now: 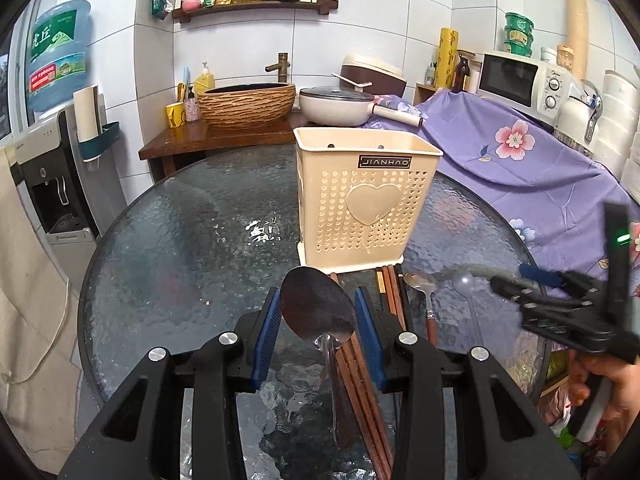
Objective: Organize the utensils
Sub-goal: 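Lift the metal spoon with the left tool while the right tool lifts the ladle, then lower the spoon into the beige holder with the left tool while the right tool drops the ladle in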
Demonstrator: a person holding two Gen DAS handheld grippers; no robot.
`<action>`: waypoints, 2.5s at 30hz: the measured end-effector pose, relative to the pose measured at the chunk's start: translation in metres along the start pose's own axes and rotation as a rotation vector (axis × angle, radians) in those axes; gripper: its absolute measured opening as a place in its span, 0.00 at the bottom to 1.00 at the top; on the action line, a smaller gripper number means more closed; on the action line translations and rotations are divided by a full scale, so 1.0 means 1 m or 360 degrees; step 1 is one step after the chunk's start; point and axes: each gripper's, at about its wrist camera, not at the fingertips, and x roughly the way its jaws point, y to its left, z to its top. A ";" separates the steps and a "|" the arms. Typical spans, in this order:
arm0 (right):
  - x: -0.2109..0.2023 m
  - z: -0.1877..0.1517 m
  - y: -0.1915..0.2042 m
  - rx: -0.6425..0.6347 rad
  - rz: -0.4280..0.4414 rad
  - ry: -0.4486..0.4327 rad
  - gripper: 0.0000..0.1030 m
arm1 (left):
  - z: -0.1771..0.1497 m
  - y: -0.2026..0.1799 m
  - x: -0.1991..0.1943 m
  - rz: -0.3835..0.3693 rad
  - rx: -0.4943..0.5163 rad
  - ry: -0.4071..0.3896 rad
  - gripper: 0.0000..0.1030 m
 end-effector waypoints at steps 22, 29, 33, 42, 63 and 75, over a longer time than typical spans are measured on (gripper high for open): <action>0.072 0.016 0.003 0.0064 -0.0066 0.0148 0.35 | 0.000 0.009 0.003 0.0005 -0.0003 0.0016 0.36; 0.014 0.021 0.002 0.0026 0.0029 -0.0124 0.35 | 0.005 0.011 -0.005 0.0007 0.0000 -0.0023 0.36; -0.028 0.027 0.001 0.0002 0.0108 -0.0275 0.35 | 0.006 0.013 -0.007 0.0016 -0.0008 -0.0035 0.36; -0.079 0.021 0.011 -0.0082 0.0144 -0.0386 0.34 | 0.006 0.012 -0.009 0.0013 -0.0019 -0.0044 0.36; -0.109 0.073 0.028 -0.0093 0.0353 -0.0462 0.34 | 0.067 0.017 -0.030 -0.0121 -0.0022 -0.0163 0.36; -0.127 0.199 0.049 -0.0083 0.0303 -0.0799 0.34 | 0.202 0.006 -0.015 -0.0077 -0.0113 -0.0429 0.36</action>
